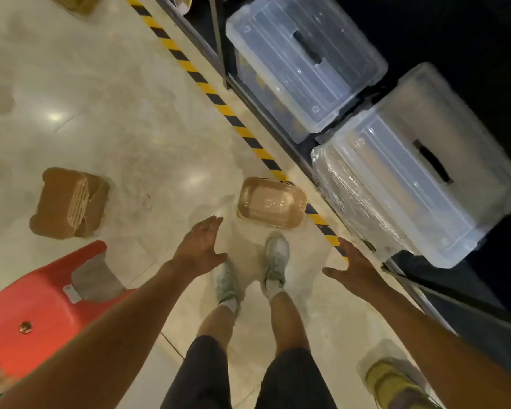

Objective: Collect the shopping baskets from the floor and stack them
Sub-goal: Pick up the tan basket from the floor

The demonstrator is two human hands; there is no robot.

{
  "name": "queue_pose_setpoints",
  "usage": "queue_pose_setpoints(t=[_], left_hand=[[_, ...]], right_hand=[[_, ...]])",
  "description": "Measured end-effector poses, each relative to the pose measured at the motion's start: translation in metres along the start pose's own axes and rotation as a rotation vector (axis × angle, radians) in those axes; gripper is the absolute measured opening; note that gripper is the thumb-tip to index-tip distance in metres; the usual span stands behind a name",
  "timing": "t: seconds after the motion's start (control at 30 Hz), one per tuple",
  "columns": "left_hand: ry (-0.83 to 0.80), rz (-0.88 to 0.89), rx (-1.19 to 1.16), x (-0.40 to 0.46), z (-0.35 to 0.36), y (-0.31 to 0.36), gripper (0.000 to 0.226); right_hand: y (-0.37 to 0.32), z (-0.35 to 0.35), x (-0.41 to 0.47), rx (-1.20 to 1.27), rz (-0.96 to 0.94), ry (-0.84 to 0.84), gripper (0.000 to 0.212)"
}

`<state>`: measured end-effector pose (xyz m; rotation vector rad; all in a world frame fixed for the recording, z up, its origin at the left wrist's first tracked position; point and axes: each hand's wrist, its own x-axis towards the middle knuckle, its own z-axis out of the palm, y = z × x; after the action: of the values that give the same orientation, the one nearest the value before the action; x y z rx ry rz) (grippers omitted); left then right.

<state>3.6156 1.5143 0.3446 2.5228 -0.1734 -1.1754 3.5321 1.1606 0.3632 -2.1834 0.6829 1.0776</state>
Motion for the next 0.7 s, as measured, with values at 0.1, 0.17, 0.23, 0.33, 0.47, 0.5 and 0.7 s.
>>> queue_pose_setpoints(t=[0.1,0.17,0.23,0.33,0.47,0.5,0.7], left_hand=[[-0.019,-0.038,-0.012,0.055,0.014,-0.013,0.098],[-0.028,-0.071,-0.051,0.090,0.030,-0.023,0.101],[-0.055,-0.078,-0.058,0.130,0.050,-0.034,0.104],[-0.063,-0.095,-0.095,0.185,0.083,-0.052,0.109],[-0.071,-0.085,-0.140,0.250,0.132,-0.071,0.119],[-0.071,-0.069,-0.141,0.264,0.143,-0.075,0.122],[0.014,0.038,-0.242,0.332,0.200,-0.095,0.134]], right_hand=[[0.002,0.011,0.064,0.028,-0.007,-0.034,0.099],[0.005,0.021,0.108,0.045,-0.019,-0.062,0.104],[0.012,0.033,0.154,0.074,-0.039,-0.078,0.109],[0.028,0.058,0.222,0.116,-0.056,-0.085,0.119],[0.056,0.099,0.295,0.154,-0.015,-0.060,0.128],[0.064,0.110,0.311,0.174,-0.005,-0.049,0.131],[0.099,0.163,0.382,0.384,-0.007,-0.050,0.142]])
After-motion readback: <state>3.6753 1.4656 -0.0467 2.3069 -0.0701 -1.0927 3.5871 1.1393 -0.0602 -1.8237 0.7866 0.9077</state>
